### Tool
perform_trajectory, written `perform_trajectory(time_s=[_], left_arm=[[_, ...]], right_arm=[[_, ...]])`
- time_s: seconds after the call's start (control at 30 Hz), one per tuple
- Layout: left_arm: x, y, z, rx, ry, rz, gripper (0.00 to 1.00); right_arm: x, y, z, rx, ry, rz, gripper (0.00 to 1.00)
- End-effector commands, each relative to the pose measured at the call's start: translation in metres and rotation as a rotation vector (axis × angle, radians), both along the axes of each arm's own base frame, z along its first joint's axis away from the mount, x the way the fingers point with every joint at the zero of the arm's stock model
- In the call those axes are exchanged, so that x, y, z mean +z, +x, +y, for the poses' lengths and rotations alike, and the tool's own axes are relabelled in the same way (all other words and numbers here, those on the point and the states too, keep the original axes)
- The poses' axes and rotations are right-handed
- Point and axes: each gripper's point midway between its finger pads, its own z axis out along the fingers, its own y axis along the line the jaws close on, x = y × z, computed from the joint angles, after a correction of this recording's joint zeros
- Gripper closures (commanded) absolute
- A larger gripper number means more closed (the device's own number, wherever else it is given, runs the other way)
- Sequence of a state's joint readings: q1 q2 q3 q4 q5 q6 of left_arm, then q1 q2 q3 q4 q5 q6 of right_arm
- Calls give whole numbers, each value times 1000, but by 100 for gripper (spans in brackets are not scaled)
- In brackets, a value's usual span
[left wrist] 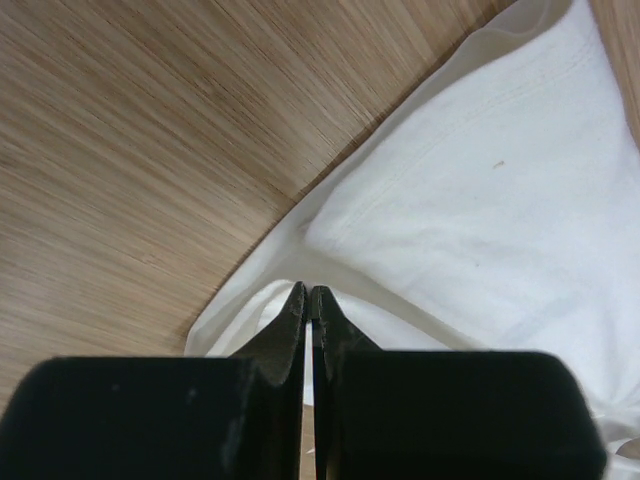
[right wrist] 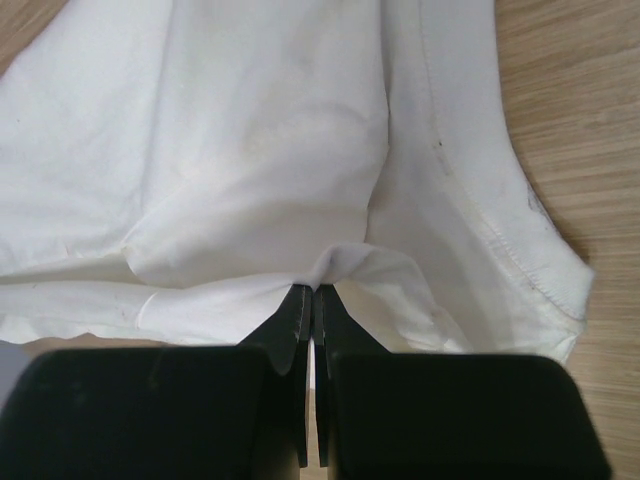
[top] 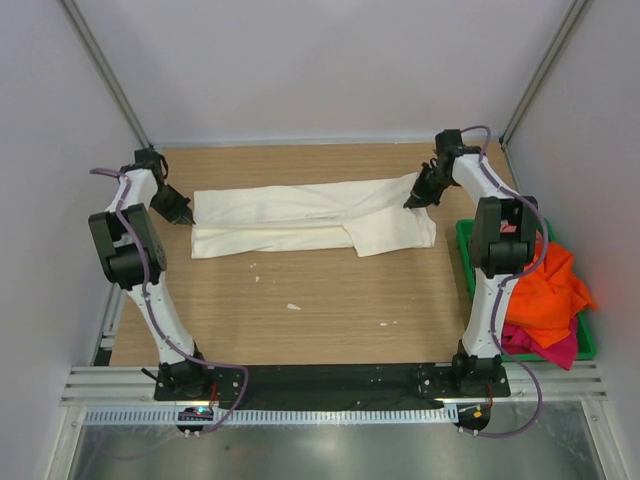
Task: Fold and stack the t-shirts
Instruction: Fold the tshirt
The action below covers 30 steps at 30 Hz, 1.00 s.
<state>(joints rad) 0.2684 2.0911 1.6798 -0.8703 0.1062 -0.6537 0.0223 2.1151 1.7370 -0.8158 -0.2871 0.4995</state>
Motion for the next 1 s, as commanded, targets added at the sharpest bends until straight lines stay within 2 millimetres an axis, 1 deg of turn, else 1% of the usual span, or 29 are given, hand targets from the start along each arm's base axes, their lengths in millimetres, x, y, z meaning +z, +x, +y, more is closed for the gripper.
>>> perform_trajectory(time_s=[0.0, 0.03, 0.17, 0.2, 0.23, 0.3, 0.37, 0.47, 0.57, 0.6, 0.7, 0.73, 0.77, 0.8, 0.83, 0.87, 0.9, 0.93, 0.97], left_arm=[[1, 5, 8, 13, 27, 1, 100], [2, 7, 9, 16, 30, -5, 100], [0, 10, 10, 19, 33, -2, 100], [0, 11, 11, 19, 35, -3, 100], [-1, 13, 13, 22, 39, -4, 100], [-1, 13, 13, 26, 40, 0, 100], [2, 16, 14, 24, 46, -10, 100], [4, 14, 17, 33, 59, -9, 100], [0, 14, 17, 40, 56, -1, 100], [-1, 14, 16, 40, 50, 2, 100], [-8, 17, 10, 35, 21, 3, 100], [-8, 18, 9, 33, 21, -2, 100], [-11, 19, 8, 26, 22, 3, 91], [-10, 19, 9, 24, 33, 2, 86], [-9, 19, 11, 14, 50, 1, 82], [-4, 21, 13, 4, 80, -3, 70], [7, 18, 23, 7, 151, -1, 65], [18, 17, 28, -1, 194, -7, 59], [28, 14, 30, -21, 237, -12, 51]], right_arm=[[6, 17, -3, -20, 8, -37, 99], [2, 18, -3, -19, 11, -27, 99], [-5, 23, -1, -18, 25, -24, 99], [-2, 25, 0, -15, 31, -31, 99], [-4, 28, -12, -41, 34, -31, 99], [-5, 33, -11, -50, 50, -33, 99], [-3, 35, -9, -59, 74, -34, 99], [1, 37, -8, -71, 105, -43, 99], [2, 42, -11, -92, 115, -59, 99], [-2, 43, -12, -102, 124, -51, 98], [-8, 47, -10, -105, 152, -46, 91], [-15, 48, -12, -109, 150, -33, 84], [-19, 50, -12, -108, 154, -36, 81], [-19, 53, -12, -109, 161, -40, 78], [-24, 55, -12, -103, 166, -37, 75], [-22, 54, -12, -97, 166, -31, 67], [-13, 60, -15, -91, 148, -52, 63], [-7, 60, -17, -66, 123, -63, 60], [5, 57, -21, -59, 98, -70, 53]])
